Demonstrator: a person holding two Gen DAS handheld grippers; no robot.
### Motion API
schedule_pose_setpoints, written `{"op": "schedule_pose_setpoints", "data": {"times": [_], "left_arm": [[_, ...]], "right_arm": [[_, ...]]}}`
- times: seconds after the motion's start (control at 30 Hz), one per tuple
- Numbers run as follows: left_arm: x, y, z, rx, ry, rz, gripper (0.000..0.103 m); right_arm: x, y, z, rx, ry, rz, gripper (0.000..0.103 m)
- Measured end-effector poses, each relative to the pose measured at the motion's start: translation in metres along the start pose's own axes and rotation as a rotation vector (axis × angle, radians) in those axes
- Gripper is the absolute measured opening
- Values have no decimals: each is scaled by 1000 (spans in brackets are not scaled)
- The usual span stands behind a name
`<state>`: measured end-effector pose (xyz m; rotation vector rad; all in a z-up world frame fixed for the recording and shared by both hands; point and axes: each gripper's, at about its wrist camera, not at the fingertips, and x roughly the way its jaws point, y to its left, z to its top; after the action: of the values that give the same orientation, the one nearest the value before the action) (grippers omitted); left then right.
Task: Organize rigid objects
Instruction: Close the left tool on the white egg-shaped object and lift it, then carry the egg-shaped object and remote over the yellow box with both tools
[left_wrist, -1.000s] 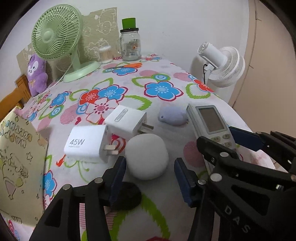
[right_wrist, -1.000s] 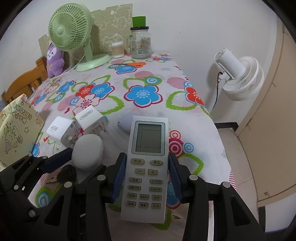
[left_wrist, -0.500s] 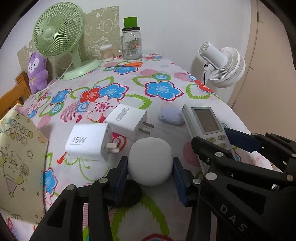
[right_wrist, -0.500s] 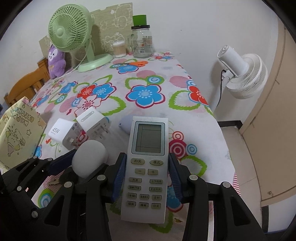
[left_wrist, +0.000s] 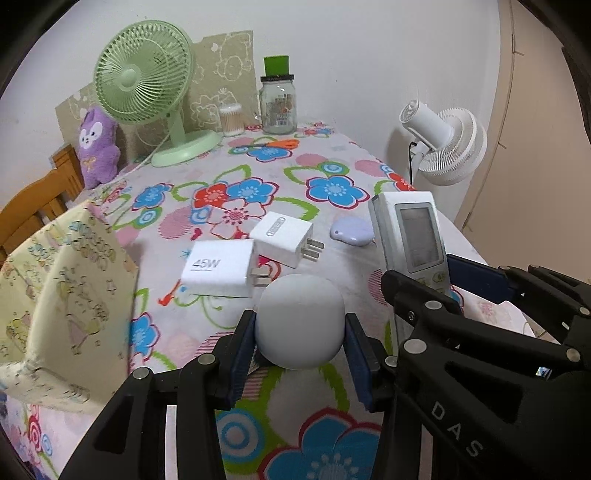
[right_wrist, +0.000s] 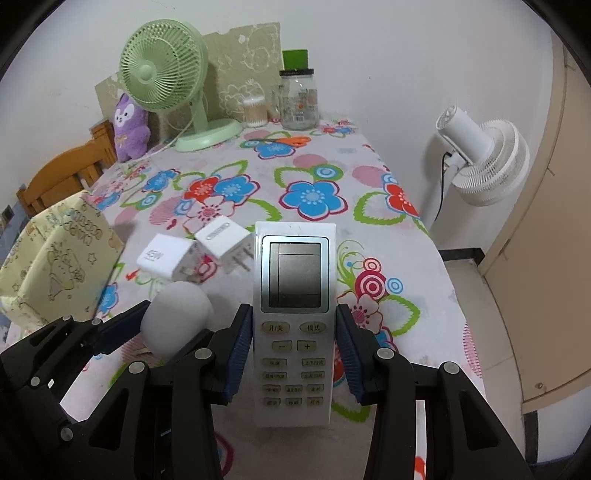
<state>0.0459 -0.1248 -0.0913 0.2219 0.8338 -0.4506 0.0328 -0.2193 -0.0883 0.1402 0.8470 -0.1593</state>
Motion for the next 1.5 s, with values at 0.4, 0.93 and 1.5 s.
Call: {"op": "schedule_pose_setpoints", "data": {"times": [0.4,0.93,1.5], "left_arm": [[-37,9,-7,-19,-46,16,48],[-78,13,-1,-10,-104,52,48],[-100,32,18,-13,-140,71,48]], "right_arm": [[-37,16,-5,-8,-50,-5,47],[-73,29,3,-6,-108,-16,47],[-94,52,28,-39,-148,-29,47]]}}
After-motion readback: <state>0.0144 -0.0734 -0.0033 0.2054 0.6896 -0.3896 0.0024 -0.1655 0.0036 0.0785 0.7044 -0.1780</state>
